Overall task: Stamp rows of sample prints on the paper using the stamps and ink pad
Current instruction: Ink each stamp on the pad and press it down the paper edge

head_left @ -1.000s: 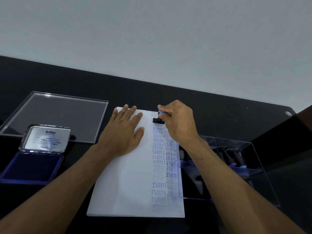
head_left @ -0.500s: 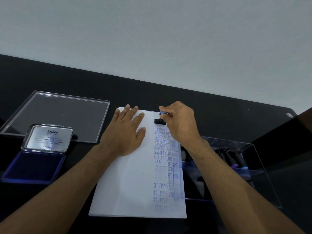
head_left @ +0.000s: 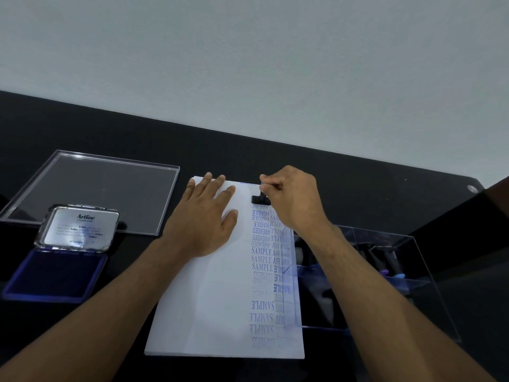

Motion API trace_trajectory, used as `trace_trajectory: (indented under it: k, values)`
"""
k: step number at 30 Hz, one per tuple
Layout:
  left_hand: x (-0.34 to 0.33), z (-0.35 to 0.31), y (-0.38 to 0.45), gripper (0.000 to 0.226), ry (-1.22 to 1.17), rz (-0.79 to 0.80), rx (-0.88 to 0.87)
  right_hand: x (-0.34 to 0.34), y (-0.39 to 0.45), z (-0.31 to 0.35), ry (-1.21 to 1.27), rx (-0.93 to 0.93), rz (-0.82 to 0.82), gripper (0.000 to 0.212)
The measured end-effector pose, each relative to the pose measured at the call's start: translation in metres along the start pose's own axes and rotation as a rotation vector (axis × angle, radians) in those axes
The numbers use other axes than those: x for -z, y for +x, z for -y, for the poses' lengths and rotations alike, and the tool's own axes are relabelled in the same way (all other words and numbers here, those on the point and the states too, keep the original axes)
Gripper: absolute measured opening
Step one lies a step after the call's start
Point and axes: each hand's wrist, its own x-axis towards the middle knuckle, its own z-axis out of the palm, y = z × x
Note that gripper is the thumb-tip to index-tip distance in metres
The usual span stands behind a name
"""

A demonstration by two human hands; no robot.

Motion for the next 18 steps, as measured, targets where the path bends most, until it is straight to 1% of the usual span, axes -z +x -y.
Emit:
trace_trajectory:
  k: [6, 10, 18]
  values:
    - [-0.0009, 0.0002, 0.0005, 0.078, 0.005, 0.003, 0.003, -0.0015, -0.0007, 0.0014, -0.009, -0.028, 0.006, 0.021]
    - [-0.0012, 0.0005, 0.0004, 0.079, -0.005, 0.003, 0.001, -0.0016, -0.001, 0.0013, -0.026, -0.014, -0.009, 0.02]
    - [-0.0007, 0.0004, 0.0003, 0.078, -0.006, 0.002, 0.002, -0.0031, 0.0027, 0.0033, -0.022, -0.041, 0.002, 0.023]
